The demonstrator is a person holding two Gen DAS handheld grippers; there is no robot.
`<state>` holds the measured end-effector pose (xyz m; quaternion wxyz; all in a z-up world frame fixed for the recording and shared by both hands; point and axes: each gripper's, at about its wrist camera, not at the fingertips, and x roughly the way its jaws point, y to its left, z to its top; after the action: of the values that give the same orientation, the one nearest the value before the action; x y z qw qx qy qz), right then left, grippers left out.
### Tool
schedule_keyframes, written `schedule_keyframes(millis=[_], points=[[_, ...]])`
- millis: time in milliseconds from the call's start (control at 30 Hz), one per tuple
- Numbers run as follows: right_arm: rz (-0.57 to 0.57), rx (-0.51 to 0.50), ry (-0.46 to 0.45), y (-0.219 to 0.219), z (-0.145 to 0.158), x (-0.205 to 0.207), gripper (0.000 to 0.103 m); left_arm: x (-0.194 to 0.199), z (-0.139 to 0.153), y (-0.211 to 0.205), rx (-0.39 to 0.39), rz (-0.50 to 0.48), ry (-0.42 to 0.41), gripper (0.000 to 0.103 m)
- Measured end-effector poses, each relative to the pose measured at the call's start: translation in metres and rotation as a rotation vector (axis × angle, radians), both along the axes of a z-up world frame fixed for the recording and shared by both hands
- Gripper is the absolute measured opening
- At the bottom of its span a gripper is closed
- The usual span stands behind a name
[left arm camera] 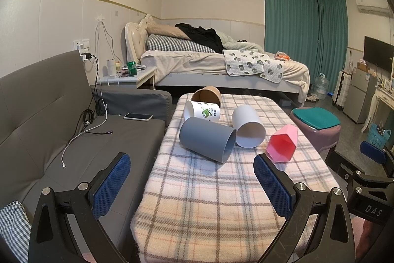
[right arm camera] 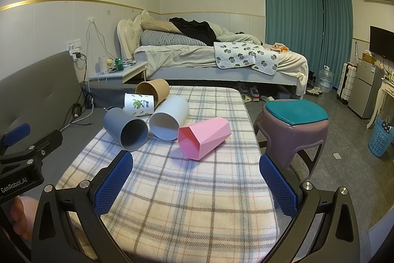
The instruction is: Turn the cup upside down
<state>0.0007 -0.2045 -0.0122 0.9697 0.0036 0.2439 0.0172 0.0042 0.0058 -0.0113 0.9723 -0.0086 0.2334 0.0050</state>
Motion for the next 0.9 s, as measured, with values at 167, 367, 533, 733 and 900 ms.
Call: schedule_keyframes(millis=[167, 367, 533, 733, 900], points=[[0.005, 0.004, 0.001, 0.000, -0.002, -0.001, 0.103, 0.000, 0.000, 0.000, 0.001, 0.000, 0.000, 0.103], [0.006, 0.004, 0.001, 0.000, -0.002, -0.001, 0.103, 0.000, 0.000, -0.001, 0.001, 0.001, 0.000, 0.103], [0.012, 0.002, 0.003, 0.002, -0.007, 0.000, 0.103, 0.000, 0.000, -0.001, -0.001, 0.002, 0.003, 0.103], [0.056, -0.019, 0.015, 0.009, 0.000, 0.006, 0.103, 0.003, 0.006, 0.006, 0.015, 0.042, 0.027, 0.103], [0.172, -0.056, 0.047, 0.027, 0.007, 0.029, 0.103, 0.018, 0.008, 0.026, -0.002, 0.093, 0.063, 0.103]])
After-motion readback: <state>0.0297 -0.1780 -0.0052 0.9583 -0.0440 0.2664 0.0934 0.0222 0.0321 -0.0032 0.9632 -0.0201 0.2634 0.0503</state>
